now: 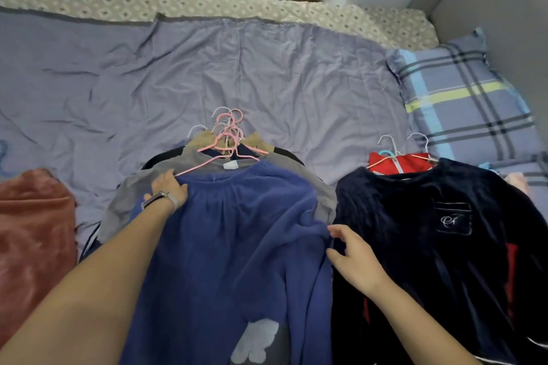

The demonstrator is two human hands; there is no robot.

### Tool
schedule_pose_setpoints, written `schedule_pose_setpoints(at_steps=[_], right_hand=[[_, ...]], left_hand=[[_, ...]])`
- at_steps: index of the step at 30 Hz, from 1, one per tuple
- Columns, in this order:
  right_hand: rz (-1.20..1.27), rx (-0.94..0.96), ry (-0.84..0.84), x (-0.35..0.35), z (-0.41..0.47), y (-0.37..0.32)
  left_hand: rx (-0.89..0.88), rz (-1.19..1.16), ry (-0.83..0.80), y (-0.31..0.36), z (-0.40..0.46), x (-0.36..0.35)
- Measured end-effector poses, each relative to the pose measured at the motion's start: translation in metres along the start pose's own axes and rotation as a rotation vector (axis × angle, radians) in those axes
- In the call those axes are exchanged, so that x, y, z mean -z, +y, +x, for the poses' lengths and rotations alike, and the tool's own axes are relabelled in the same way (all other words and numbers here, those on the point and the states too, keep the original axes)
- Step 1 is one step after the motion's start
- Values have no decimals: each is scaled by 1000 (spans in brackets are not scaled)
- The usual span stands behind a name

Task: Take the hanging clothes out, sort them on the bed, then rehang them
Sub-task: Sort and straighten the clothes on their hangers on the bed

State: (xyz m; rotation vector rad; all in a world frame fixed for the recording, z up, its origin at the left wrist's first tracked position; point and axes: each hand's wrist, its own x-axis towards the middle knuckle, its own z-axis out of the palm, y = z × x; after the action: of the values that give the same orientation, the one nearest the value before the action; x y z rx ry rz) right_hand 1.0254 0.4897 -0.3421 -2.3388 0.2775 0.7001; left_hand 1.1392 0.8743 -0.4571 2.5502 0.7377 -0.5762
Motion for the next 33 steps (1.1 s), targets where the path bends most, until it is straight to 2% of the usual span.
schedule_pose_setpoints(at_steps=[5, 9, 12, 15, 19, 24, 27, 31, 33], right_hand=[[188, -73, 34, -3, -26, 7], [342, -112, 40, -3, -56, -1], [371, -47, 68, 4, -72, -9], [305, 108, 148, 20, -85, -19], [53, 390, 295, 53, -97, -26], [-187, 593, 356, 93, -124, -36], [-267, 666, 301, 111, -160, -23], [-187, 774, 81, 122, -216, 21], [-155, 788, 36, 123, -245, 37]], left_hand=[[-94, 20, -146, -24, -10, -17], [-277, -186, -1, -10, -87, 3], [-345, -254, 76, -11, -142, 26], [-368, -307, 144, -19, -201, 46], [-350, -409, 293, -13, -300, 65], [-347, -383, 415, 4, -427, 78], [-298, -348, 498, 12, -502, 75], [-176, -303, 622, 34, -588, 57], [-85, -256, 659, 43, -618, 39]])
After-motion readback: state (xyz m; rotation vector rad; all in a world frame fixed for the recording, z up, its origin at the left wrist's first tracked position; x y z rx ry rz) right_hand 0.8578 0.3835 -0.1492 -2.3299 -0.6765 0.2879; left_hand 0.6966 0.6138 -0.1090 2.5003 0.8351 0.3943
